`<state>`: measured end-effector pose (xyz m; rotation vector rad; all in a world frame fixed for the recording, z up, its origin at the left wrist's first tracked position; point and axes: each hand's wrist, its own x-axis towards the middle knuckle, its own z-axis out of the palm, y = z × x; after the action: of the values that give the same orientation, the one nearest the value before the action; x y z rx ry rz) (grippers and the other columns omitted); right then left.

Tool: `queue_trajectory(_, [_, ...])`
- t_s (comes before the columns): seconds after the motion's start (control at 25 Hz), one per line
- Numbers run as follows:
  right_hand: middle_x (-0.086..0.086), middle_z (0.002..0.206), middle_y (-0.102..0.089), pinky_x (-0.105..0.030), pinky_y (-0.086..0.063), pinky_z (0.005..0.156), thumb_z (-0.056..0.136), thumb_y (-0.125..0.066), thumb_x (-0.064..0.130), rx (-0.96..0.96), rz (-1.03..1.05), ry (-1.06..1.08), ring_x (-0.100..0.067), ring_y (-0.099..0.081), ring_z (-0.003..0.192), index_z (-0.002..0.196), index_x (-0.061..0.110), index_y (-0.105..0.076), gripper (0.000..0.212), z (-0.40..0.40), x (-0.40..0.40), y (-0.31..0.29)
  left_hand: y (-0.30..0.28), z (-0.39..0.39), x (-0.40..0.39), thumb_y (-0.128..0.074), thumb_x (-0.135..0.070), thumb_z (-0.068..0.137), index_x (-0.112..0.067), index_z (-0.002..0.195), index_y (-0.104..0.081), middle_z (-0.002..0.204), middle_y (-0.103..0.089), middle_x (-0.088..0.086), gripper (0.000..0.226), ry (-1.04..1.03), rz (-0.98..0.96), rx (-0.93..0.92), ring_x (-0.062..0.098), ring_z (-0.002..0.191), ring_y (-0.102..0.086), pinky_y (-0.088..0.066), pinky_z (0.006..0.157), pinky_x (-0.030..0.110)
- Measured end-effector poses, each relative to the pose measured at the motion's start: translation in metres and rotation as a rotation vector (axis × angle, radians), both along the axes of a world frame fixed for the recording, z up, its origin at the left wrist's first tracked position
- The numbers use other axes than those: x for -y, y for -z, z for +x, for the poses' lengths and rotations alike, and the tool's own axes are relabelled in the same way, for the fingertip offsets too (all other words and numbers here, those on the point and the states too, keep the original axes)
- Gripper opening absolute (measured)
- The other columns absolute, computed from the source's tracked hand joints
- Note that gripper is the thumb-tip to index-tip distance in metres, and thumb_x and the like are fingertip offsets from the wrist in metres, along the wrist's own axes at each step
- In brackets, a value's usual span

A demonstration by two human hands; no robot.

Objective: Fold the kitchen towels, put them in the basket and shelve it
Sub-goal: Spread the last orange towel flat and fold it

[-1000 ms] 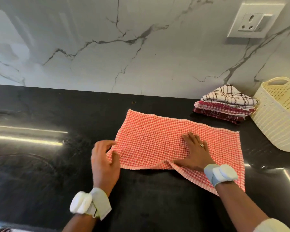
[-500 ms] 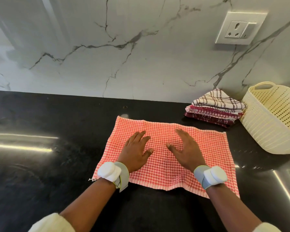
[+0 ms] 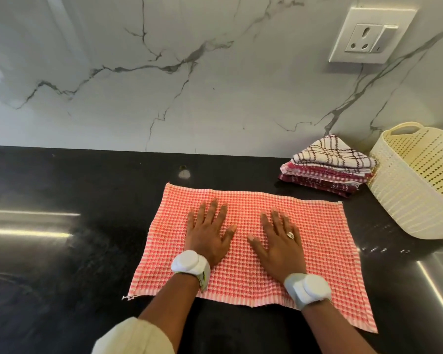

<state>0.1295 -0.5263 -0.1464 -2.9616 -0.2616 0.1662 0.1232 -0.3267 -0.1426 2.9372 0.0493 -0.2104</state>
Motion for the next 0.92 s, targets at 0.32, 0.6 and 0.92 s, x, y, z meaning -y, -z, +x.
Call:
queue_trajectory(0.32, [0.005,0.156,0.025,-0.042,0.014,0.117,0.068,0.011,0.088,-0.104,-0.083,0.256,-0.017,0.025,0.141,0.14,0.04,0.03,0.089,-0.01,0.083,-0.012,0.002,0.004,-0.001,-0.002,-0.072,0.09,-0.037,0.15,0.015,0.158,0.022,-0.006,0.072,-0.007,-0.001,0.002,0.024,0.144,0.022,0.013,0.117,0.05])
queue_trajectory(0.6, [0.006,0.154,0.026,-0.042,0.012,0.117,0.095,-0.014,0.067,0.011,0.059,-0.108,-0.023,0.023,0.144,0.149,0.038,0.018,0.069,-0.008,-0.013,-0.017,0.006,0.004,-0.001,0.0,-0.07,0.091,-0.037,0.15,0.014,0.158,0.02,-0.005,0.069,-0.008,0.002,0.017,0.024,0.144,0.021,0.013,0.117,0.05])
queue_trajectory(0.92, [0.01,0.156,0.025,-0.041,0.02,0.115,0.087,-0.007,0.078,-0.018,-0.032,-0.076,-0.019,0.025,0.144,0.148,0.044,0.016,0.073,-0.002,-0.002,-0.003,0.007,0.006,-0.002,-0.002,-0.069,0.091,-0.038,0.15,0.012,0.155,0.022,-0.008,0.069,-0.013,0.011,0.055,0.023,0.145,0.019,0.016,0.115,0.047])
